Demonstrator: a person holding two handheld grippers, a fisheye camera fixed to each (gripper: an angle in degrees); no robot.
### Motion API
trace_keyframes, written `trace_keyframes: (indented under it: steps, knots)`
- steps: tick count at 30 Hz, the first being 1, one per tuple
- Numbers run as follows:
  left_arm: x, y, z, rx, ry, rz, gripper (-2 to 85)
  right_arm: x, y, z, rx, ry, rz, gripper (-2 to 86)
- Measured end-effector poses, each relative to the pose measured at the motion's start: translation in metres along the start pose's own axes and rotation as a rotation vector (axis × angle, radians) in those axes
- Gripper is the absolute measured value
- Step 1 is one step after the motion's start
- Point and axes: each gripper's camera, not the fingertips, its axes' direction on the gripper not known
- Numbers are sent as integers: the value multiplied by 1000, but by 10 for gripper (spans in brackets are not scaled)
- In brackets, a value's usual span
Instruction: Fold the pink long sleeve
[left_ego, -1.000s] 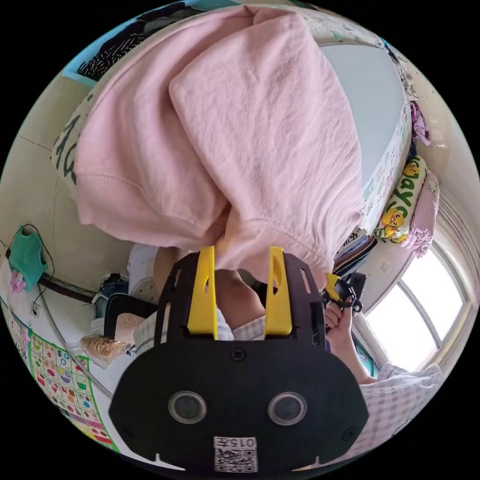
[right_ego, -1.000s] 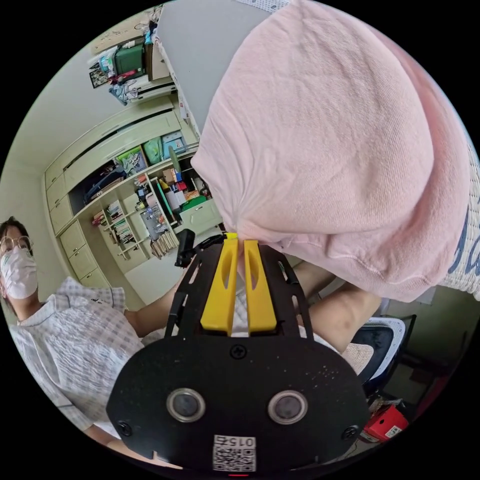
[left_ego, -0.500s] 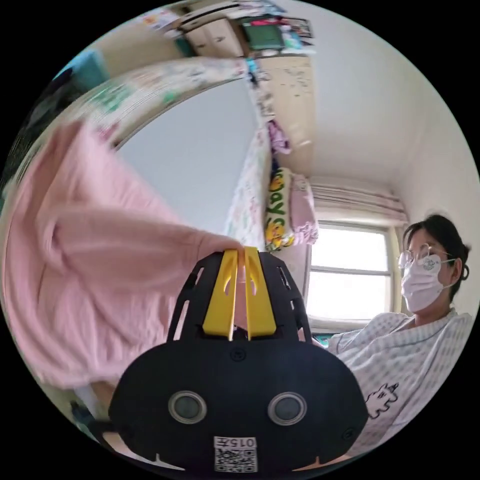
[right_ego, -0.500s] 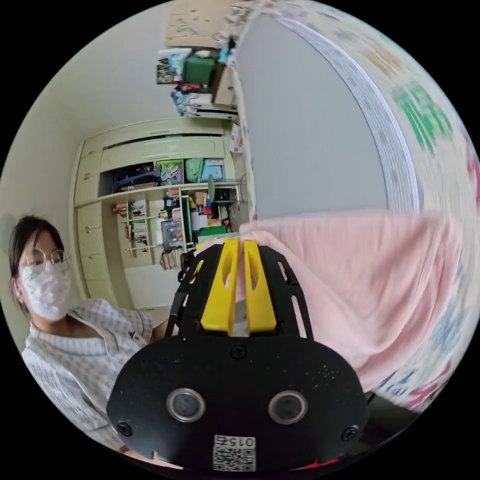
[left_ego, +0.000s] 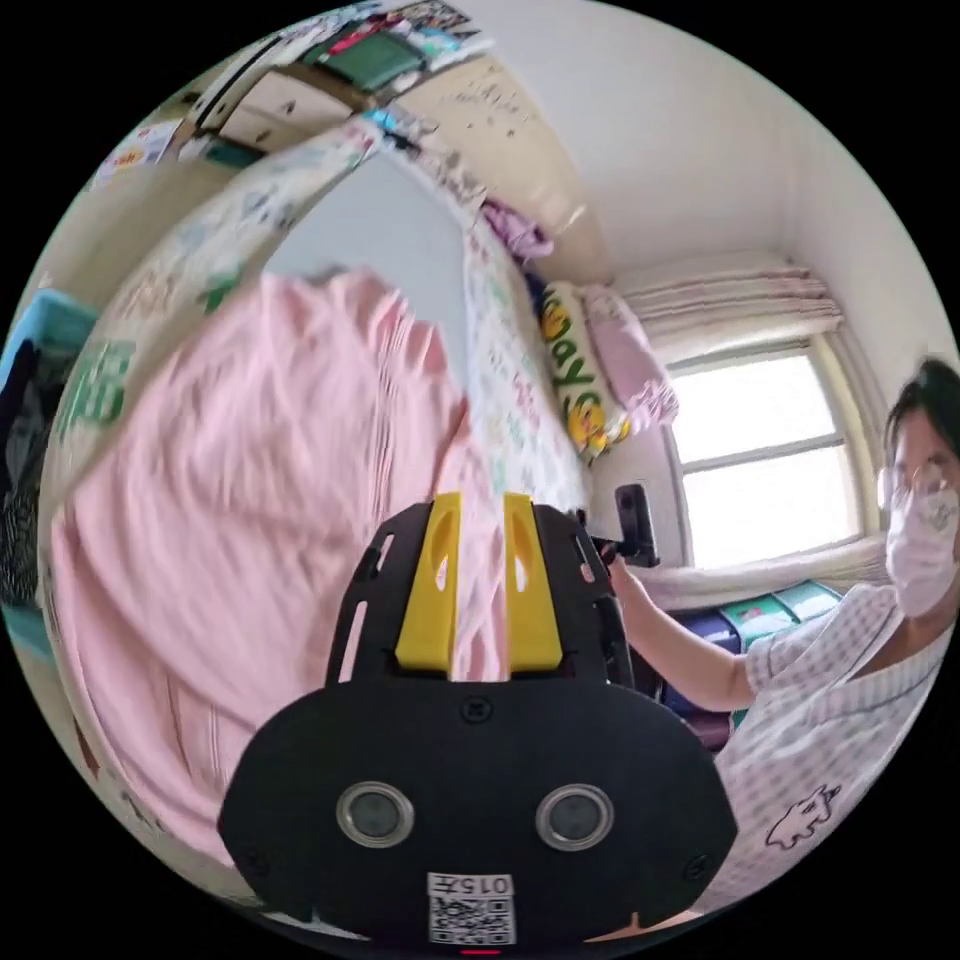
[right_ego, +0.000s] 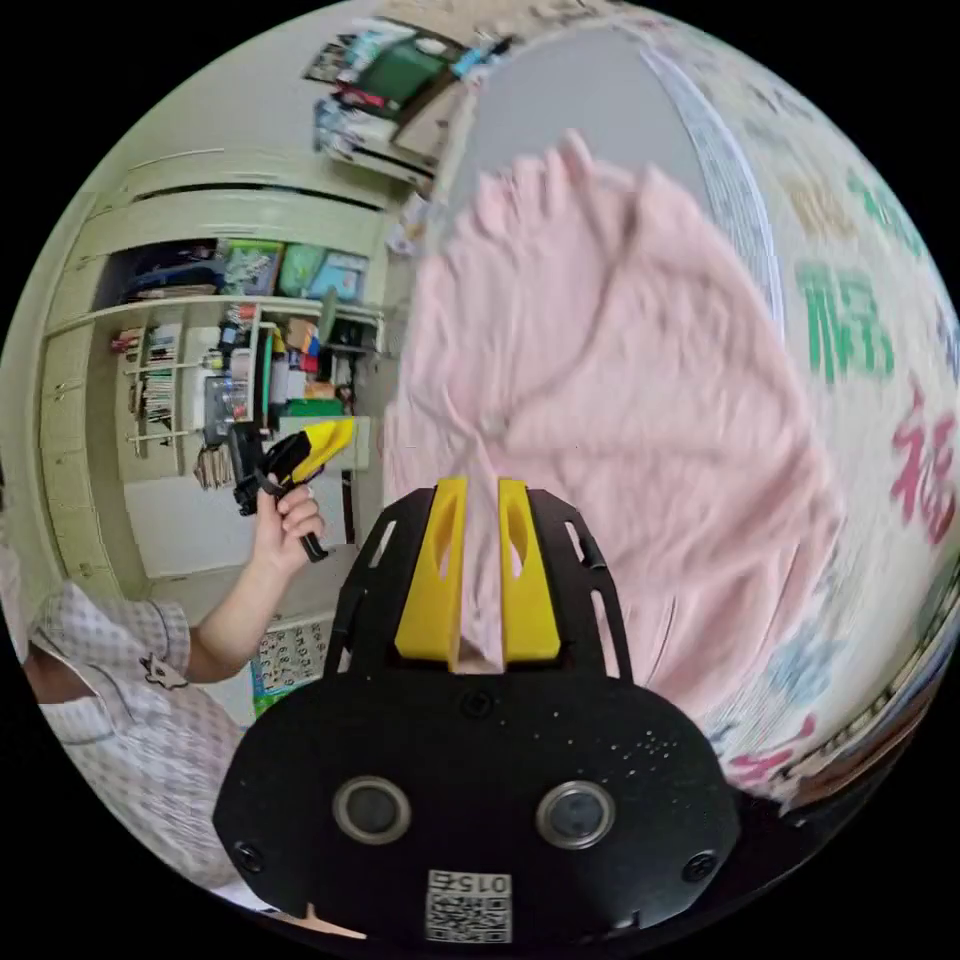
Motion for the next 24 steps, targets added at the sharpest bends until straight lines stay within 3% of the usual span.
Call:
trace_keyframes:
  steps: [4,7,14,18,21,23,24]
  knots:
    - [1,96,50,-261,-129,-63,80,9,80,79,-174,1,120,87]
    - [17,132,76,-335,-136,-75,94,-4,111,115,-238,-13,147,87]
    - [49,143,132,-447,-328,28,113,-42,80,116,-205,-27,130,43]
    - [65,133,163,-449,-466,88,104,-62,69,107,-199,192,79,6]
    - [62,130,185,-471,-509,19,51,-64,71,113,-187,351,105,-2]
    - [60,127,189,-447,-509,-68,10,-60,72,120,-197,309,111,-4]
    - [60,124,190,-431,-482,-99,1,-58,73,125,-210,133,47,-4]
